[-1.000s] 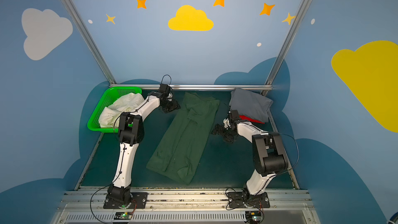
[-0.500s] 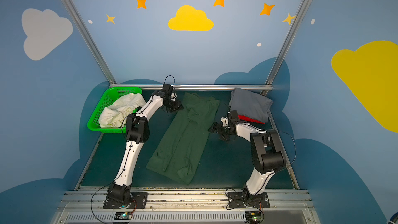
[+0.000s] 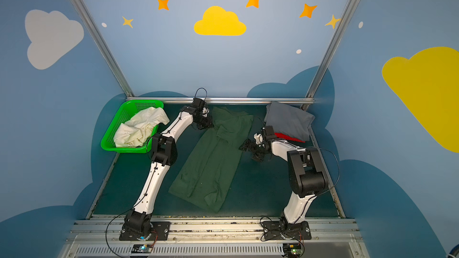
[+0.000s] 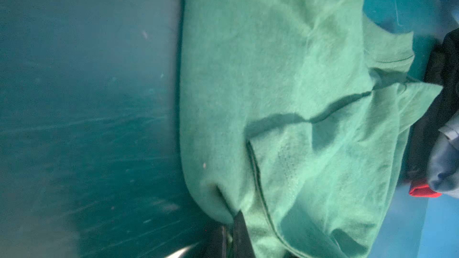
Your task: Fold and stack the t-shirts
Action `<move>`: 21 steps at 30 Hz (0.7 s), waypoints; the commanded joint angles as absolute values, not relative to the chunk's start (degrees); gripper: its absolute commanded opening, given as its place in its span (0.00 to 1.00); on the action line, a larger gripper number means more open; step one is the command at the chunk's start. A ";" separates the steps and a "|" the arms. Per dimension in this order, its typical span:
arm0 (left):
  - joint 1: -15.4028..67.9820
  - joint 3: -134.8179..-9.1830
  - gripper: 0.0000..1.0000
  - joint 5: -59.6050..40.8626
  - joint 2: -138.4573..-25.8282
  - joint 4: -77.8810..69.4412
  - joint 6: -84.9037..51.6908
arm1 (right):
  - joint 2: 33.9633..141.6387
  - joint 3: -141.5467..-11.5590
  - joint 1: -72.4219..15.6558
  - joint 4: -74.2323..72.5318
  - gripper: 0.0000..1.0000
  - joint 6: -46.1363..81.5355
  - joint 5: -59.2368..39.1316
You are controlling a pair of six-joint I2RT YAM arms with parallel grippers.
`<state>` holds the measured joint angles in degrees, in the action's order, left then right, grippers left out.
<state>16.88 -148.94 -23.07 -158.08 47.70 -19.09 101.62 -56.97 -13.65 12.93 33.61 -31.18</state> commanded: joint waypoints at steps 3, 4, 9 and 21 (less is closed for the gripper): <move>14.60 -149.94 0.03 -13.31 -158.76 51.58 -18.03 | 102.92 -57.99 -13.49 14.35 0.98 32.82 -31.07; 13.85 -149.79 0.03 -12.56 -158.64 51.68 -18.27 | 102.92 -58.29 -13.53 14.93 0.97 32.70 -30.68; 8.79 -149.35 0.03 -6.99 -158.13 51.27 -23.34 | 102.61 -57.75 -13.89 15.18 0.98 32.59 -32.68; 6.42 -143.98 0.53 -5.88 -153.56 50.12 -30.31 | 94.63 -52.39 -21.29 21.65 0.98 32.08 -28.53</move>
<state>5.89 -145.91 -8.38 -155.06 46.17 -28.84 97.27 -53.43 -19.18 17.76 32.38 -30.61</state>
